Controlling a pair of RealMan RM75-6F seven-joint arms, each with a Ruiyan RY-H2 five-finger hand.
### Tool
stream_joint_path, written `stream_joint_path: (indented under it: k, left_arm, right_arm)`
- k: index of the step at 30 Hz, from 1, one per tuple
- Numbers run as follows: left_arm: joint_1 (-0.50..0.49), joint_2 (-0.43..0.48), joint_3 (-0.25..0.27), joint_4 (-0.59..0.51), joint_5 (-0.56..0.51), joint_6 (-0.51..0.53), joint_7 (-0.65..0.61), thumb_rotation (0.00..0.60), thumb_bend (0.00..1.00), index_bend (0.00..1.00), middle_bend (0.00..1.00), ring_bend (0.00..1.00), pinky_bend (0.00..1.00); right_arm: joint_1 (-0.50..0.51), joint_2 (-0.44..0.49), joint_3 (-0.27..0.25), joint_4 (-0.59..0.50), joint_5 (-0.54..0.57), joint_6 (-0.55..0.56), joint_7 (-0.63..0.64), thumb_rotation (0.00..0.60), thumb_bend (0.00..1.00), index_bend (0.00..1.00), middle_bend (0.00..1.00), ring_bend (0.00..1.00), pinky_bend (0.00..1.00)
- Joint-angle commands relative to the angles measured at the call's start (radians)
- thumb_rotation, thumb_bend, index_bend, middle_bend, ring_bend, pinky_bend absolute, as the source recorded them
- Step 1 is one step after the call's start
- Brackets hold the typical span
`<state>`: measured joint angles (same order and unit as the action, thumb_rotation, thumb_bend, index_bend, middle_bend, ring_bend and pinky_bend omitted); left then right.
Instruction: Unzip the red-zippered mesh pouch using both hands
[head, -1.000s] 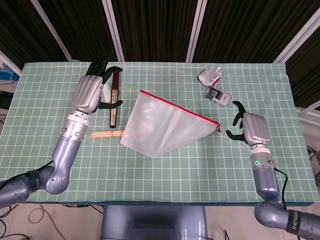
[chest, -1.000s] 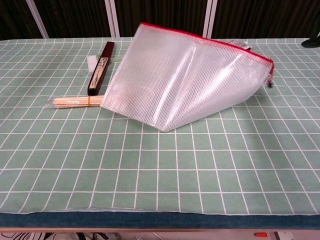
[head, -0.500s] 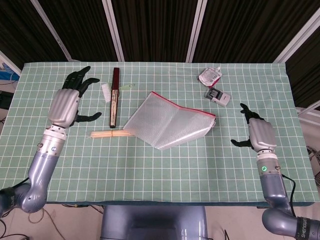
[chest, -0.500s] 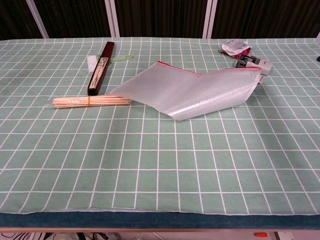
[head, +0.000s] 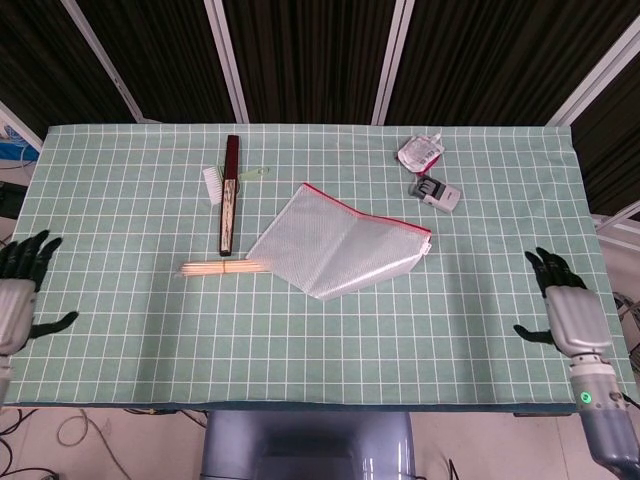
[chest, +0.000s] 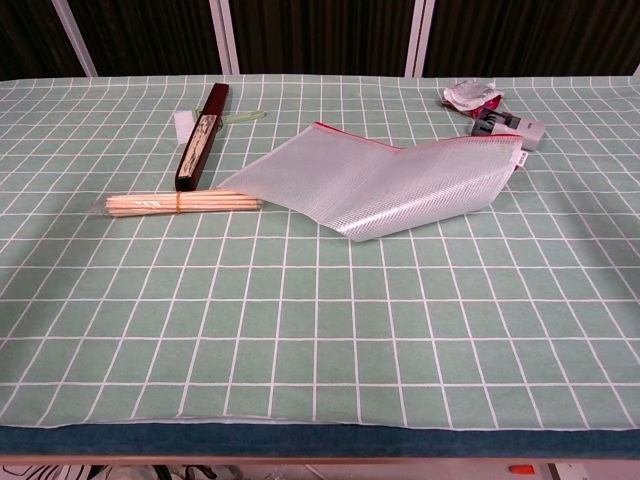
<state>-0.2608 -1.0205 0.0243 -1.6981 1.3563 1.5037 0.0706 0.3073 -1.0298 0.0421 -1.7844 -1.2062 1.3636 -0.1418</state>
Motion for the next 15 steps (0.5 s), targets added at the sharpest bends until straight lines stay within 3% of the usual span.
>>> stream_joint_path:
  k: [1,10,15]
  left_arm:
    - [0.074,-0.026,0.042,0.095,0.042,0.074,-0.054,0.6,0.09,0.0,0.0,0.0,0.0]
    - [0.141,-0.065,0.002,0.169,0.036,0.13,-0.177,0.6,0.09,0.0,0.0,0.0,0.0]
    - [0.146,-0.073,-0.006,0.192,0.057,0.126,-0.168,0.6,0.09,0.0,0.0,0.0,0.0]
  right_arm:
    - [-0.061,0.004,-0.034,0.067,-0.064,0.062,0.057,0.6,0.08,0.0,0.0,0.0,0.21]
    - [-0.13,-0.044,-0.018,0.165,-0.087,0.132,0.109,0.6,0.08,0.0,0.0,0.0,0.21]
    - [-0.137,-0.054,0.002,0.18,-0.082,0.129,0.117,0.6,0.08,0.0,0.0,0.0,0.21]
